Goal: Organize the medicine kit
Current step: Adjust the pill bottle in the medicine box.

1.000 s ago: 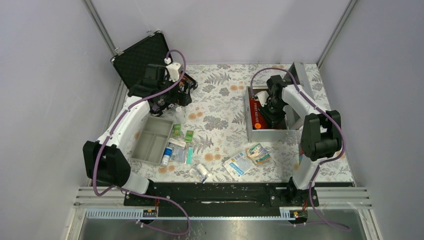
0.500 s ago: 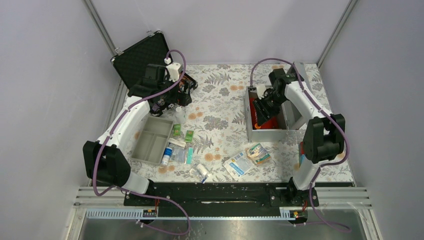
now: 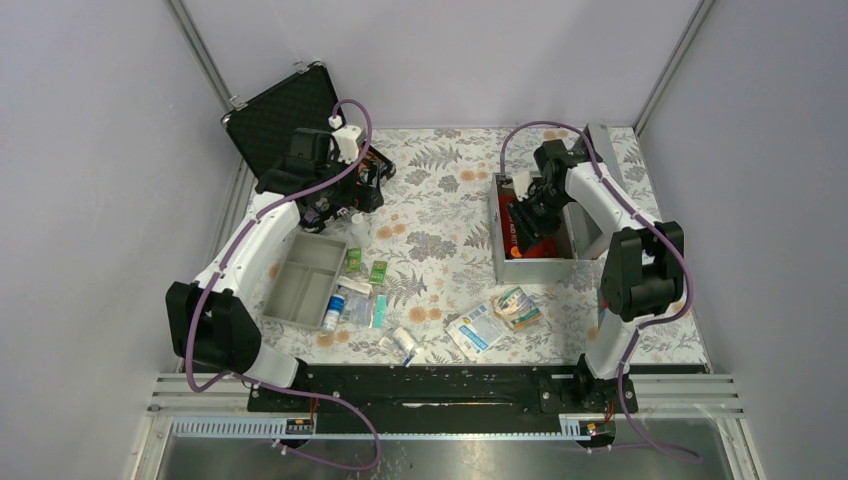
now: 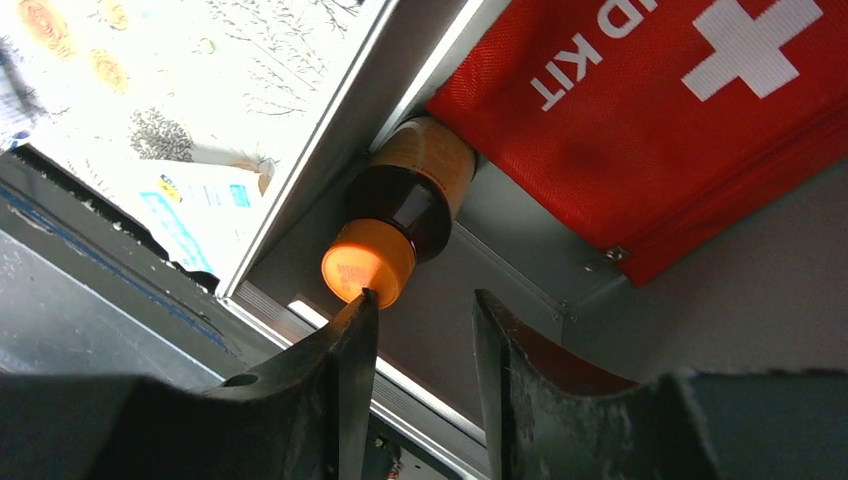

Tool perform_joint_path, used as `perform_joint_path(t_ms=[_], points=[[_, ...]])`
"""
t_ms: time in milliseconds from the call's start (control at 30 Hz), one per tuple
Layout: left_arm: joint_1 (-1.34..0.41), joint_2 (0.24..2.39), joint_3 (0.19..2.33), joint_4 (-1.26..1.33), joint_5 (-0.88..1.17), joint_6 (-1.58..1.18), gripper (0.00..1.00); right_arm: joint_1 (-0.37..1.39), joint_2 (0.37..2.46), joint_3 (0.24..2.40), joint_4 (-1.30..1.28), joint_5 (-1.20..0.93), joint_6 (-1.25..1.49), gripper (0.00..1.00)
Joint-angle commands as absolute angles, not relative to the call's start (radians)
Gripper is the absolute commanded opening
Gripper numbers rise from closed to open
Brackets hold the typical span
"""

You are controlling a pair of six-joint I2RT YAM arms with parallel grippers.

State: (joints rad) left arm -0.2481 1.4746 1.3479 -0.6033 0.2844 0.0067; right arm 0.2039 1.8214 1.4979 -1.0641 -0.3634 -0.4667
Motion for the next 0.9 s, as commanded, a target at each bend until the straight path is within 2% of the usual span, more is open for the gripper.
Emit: perform_joint_path(t_ms=[0, 433, 700, 867], points=[[-0.242, 1.458, 1.355, -0.565, 0.306, 0.003, 0.99, 0.201, 1.861, 1.473, -1.036, -0.130, -0.433, 0.45], [-0.242, 1.468, 1.357, -0.558, 0.311, -0.026, 0.99, 0.161, 1.830, 1.478, -1.036, 0.118, -0.440, 0.43], [-0.242, 1.463, 1.355, -0.567, 0.281, -0.008, 0.98, 0.161, 1.791, 1.567, -1.078, 0.070, -0.436, 0.43], [-0.239, 1.453, 1.354, -0.597, 0.238, 0.042, 0.99, 0.161, 1.746, 1.585, -1.092, -0.111, -0.454, 0.43]])
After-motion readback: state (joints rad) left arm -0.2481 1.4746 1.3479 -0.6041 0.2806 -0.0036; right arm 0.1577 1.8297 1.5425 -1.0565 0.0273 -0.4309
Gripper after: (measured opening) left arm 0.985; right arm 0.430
